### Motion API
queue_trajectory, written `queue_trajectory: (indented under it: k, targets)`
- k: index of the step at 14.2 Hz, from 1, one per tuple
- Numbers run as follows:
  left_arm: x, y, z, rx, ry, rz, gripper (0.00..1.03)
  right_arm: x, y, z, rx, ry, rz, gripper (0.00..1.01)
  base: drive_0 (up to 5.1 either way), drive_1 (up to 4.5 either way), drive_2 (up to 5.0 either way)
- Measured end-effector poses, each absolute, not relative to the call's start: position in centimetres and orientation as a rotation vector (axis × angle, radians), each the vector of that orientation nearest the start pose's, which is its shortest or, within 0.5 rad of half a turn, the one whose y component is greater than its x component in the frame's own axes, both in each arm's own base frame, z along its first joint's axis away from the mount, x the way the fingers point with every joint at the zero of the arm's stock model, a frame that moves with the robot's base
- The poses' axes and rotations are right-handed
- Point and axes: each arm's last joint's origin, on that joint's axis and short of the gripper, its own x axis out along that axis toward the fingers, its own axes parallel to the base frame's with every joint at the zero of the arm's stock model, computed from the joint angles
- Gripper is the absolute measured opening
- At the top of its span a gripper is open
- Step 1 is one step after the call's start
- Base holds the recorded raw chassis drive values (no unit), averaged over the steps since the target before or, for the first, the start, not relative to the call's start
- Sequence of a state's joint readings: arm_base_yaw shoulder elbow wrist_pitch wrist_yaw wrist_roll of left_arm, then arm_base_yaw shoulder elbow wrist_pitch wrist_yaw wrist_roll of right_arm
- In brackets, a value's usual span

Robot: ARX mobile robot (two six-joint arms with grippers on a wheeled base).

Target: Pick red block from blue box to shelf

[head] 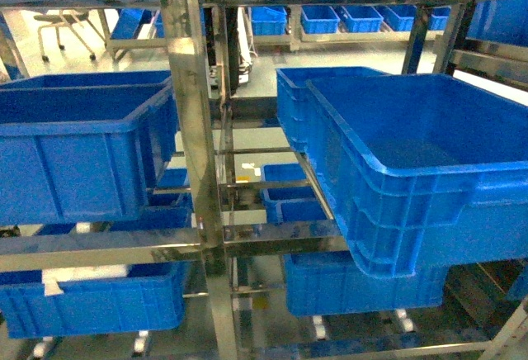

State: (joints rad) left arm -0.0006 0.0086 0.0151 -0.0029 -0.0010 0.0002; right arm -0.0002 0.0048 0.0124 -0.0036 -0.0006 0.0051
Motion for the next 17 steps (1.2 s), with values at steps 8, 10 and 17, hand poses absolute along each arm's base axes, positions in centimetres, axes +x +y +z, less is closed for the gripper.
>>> queue_trajectory:
  k: [8,10,17]
  targets:
    - [9.73,0.0,16.76,0.0,-0.003,0.0,0.98,9.72,0.0,16.68,0.005,-0.002,0.0,0.28,-0.1,4.08,-4.2]
    - [9.73,0.0,16.75,0.0,-0.002,0.0,0.98,9.72,0.0,16.66,0.005,0.0,0.0,0.28,0.0,2.05,-2.1]
    - [9.73,0.0,16.76,0.0,-0.003,0.0,0.98,9.72,0.0,16.69,0.006,-0.003,0.0,0.28,0.0,0.0,0.0]
